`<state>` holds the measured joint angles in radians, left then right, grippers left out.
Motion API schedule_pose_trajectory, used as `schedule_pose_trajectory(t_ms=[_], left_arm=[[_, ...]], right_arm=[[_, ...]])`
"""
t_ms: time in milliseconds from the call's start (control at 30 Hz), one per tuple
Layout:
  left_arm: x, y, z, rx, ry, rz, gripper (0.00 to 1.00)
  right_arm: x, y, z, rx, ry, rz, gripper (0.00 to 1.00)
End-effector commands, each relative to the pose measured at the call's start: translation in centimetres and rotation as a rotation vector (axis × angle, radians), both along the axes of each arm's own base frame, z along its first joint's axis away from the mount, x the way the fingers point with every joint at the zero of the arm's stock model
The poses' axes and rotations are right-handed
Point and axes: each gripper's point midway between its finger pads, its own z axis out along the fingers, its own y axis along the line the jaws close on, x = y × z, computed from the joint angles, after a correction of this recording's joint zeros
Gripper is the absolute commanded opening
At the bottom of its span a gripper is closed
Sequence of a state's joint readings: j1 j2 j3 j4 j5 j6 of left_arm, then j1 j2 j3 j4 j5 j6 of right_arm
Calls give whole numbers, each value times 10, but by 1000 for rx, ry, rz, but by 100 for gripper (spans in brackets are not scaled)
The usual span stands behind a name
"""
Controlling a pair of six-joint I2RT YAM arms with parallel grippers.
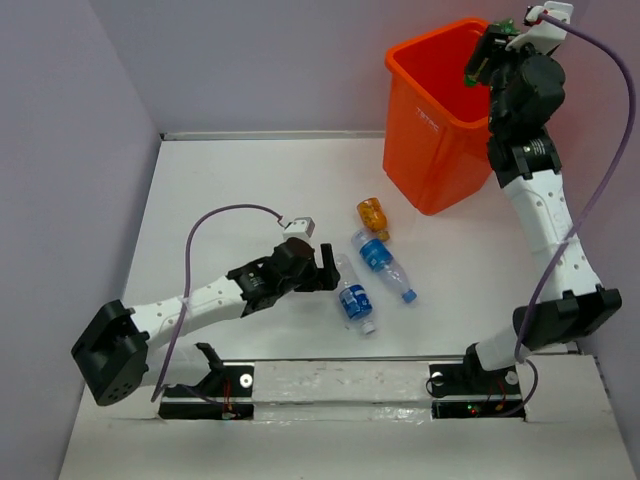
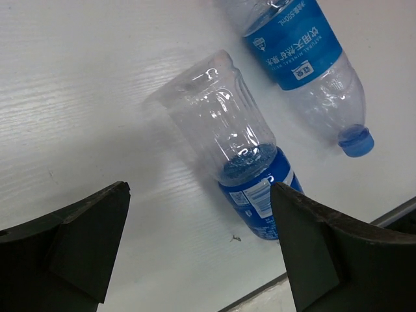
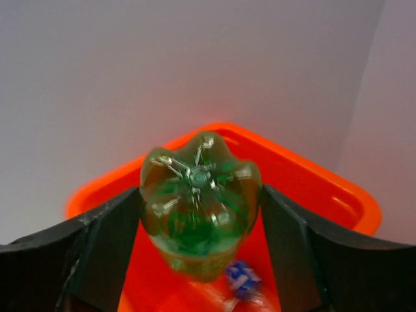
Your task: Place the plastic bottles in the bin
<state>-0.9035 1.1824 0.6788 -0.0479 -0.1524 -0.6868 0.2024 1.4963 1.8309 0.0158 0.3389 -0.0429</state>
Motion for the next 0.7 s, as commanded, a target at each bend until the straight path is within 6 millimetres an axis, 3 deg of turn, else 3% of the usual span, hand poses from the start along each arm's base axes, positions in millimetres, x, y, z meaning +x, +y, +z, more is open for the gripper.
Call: schedule_pose_trajectory(t_ms=[0, 33, 133, 167, 200, 267, 300, 333, 367, 400, 433, 467, 533, 567, 667], left_arm=[[26, -21, 23, -65, -63, 54, 99], [28, -21, 20, -58, -66, 67, 99], [35, -25, 12, -64, -75, 89, 99], [38, -28, 10, -72, -80, 91, 99], [38, -31, 9, -82, -76, 89, 99], [42, -37, 6, -94, -77, 87, 99], [43, -41, 8, -104, -80, 81, 99], [44, -43, 7, -105, -80, 79, 99], [46, -44, 5, -104, -80, 81, 99], [49, -47, 1, -96, -83, 81, 99], [51, -47, -3, -84, -83, 89, 99], [53, -49, -10, -75, -75, 88, 99], [55, -53, -16, -68, -67, 84, 99], [56, -54, -26, -51, -52, 88, 99], [60, -56, -35, -36, -50, 100, 99]], right_arm=[[25, -24, -17, -48, 115, -68, 99], [33, -25, -24, -64, 150, -75, 100], [23, -13, -23, -61, 172, 2, 100], [6, -10, -11, -45, 142, 33, 100], [4, 5, -28, -5, 172, 121, 100], [-12, 22, -39, 38, 188, 226, 100], [-31, 30, -31, 61, 154, 283, 100], [-38, 48, -40, 88, 166, 390, 100], [-37, 60, -75, 98, 233, 433, 100], [-50, 65, -75, 107, 221, 458, 99], [-53, 68, -88, 126, 245, 479, 99], [-55, 77, -121, 135, 311, 506, 99], [-73, 95, -135, 156, 330, 582, 99], [-80, 112, -163, 155, 383, 628, 98], [-105, 139, -191, 134, 438, 714, 98]])
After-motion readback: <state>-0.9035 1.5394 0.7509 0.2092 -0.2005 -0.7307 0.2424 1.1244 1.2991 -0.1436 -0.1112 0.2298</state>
